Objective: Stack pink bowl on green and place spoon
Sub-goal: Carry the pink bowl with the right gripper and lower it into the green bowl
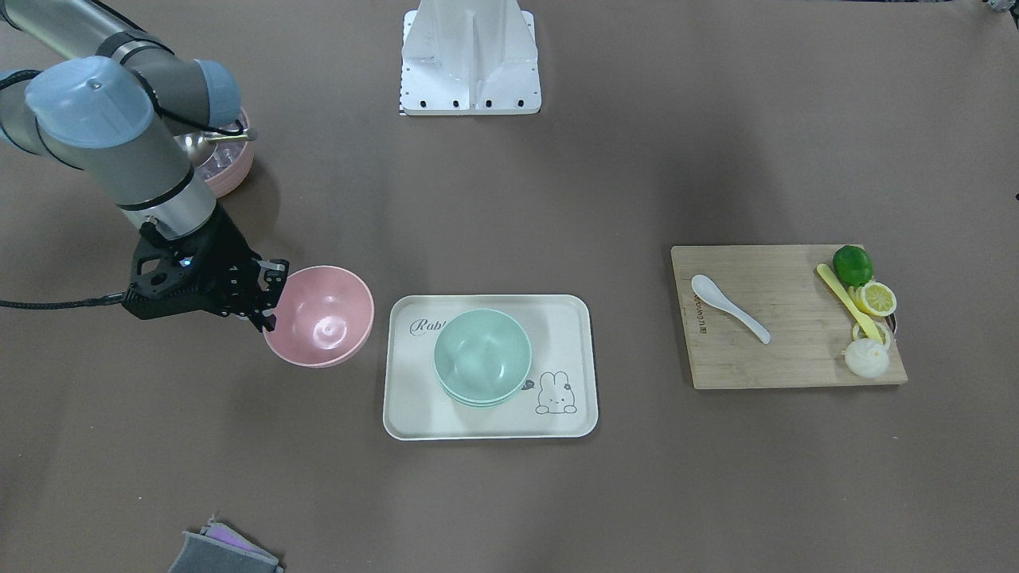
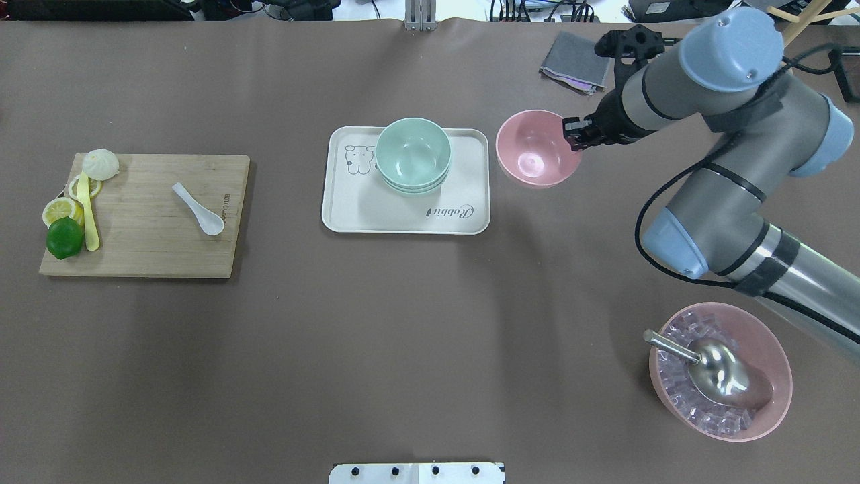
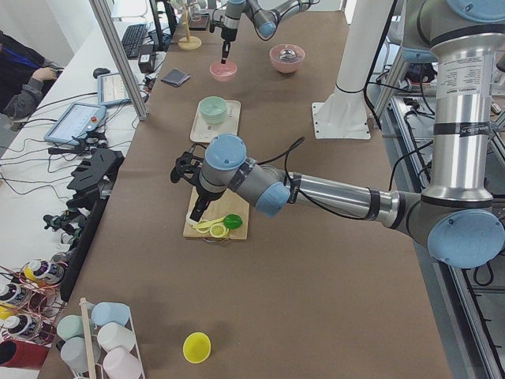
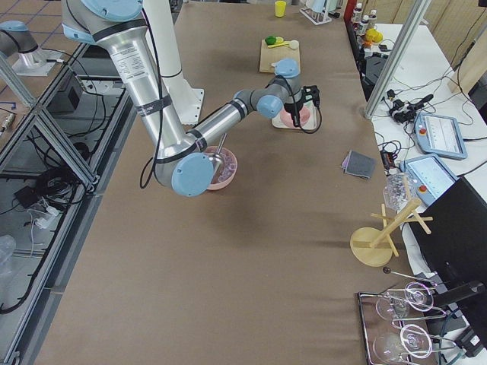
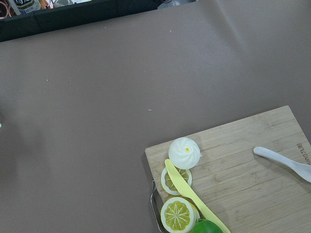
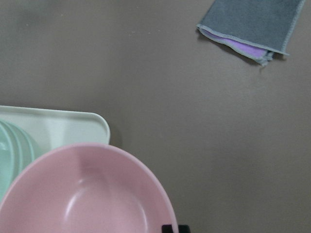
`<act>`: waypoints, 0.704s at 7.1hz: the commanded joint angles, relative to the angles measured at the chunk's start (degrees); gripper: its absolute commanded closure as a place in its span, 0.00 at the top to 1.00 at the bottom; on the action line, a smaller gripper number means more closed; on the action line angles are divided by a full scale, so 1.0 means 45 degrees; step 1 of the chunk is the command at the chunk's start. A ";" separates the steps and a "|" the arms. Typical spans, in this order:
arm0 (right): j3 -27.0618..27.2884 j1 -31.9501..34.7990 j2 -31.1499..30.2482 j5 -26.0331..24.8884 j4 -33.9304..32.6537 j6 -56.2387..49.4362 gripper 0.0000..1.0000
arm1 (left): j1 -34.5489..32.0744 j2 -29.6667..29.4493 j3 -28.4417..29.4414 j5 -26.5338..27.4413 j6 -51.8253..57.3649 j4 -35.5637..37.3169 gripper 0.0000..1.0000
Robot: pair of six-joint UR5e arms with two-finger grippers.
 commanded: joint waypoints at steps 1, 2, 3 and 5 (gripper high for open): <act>-0.0466 -0.0734 0.2152 -0.0772 -0.1894 0.1522 0.00 | 0.0010 -0.0014 0.0036 0.0000 -0.0007 0.0000 0.98; -0.1283 -0.0892 0.3031 -0.0872 -0.1939 0.2263 0.00 | -0.0009 -0.0014 0.0017 0.0000 -0.0007 0.0000 0.98; -0.2489 -0.1183 0.3968 -0.1260 -0.1921 0.2851 0.00 | 0.0010 0.0005 0.0017 0.0000 -0.0007 0.0000 0.98; -0.4021 -0.1790 0.5087 -0.2296 -0.1765 0.3889 0.00 | 0.0010 0.0025 -0.0002 -0.0020 -0.0007 -0.0020 0.98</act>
